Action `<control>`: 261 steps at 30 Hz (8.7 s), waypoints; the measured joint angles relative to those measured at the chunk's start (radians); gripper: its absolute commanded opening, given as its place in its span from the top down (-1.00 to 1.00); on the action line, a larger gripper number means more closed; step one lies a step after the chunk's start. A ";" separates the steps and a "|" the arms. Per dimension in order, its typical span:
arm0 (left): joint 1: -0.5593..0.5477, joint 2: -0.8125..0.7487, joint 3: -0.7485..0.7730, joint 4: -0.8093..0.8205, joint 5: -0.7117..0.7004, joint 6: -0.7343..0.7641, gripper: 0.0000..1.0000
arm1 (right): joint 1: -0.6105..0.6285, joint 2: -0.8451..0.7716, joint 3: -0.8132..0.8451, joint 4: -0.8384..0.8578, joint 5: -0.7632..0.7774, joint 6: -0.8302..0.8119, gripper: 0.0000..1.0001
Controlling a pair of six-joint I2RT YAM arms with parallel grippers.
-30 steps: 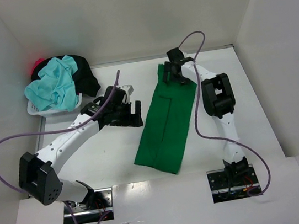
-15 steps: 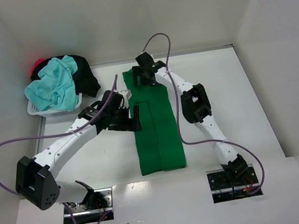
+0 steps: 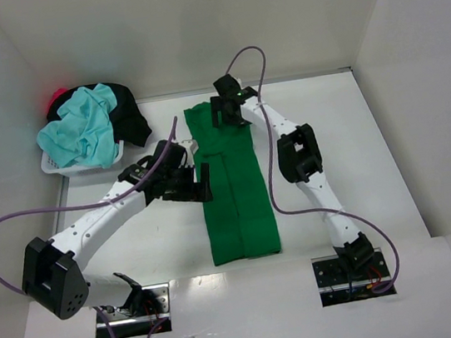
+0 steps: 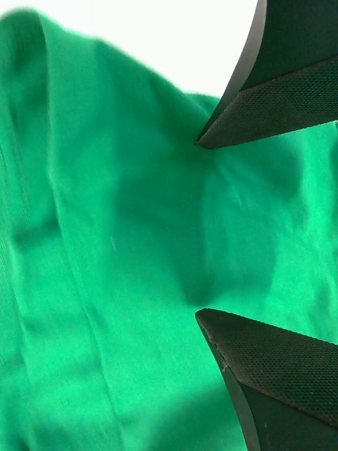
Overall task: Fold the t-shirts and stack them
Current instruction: Rotate the tshirt 90 degrees, then grab the bottom of the folded rectangular tshirt with both arms, then fold the folded rectangular tshirt in 1/3 of the way, then grab one side of the 2/3 rectangular tshirt with both arms
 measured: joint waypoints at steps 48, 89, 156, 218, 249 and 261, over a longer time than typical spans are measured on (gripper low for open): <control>-0.007 -0.049 -0.238 0.180 0.155 -0.154 -0.98 | -0.140 -1.164 -1.198 0.382 -0.193 0.092 -1.00; -0.196 0.005 -0.393 0.203 0.182 -0.296 -0.79 | 0.323 -1.614 -2.045 0.224 -0.241 0.760 -0.29; -0.194 -0.009 -0.129 0.050 0.021 -0.333 1.00 | 0.232 -1.553 -1.782 0.154 -0.157 0.597 0.99; 0.333 0.877 0.839 0.098 0.219 0.062 -0.67 | -0.177 -0.636 -0.889 0.409 -0.181 0.153 -0.70; 0.157 0.430 0.023 0.299 0.209 -0.081 -0.48 | -0.155 -1.089 -1.622 0.509 -0.218 0.247 -0.43; 0.156 0.499 0.081 0.332 0.217 -0.099 -0.20 | -0.155 -0.998 -1.611 0.557 -0.237 0.241 0.00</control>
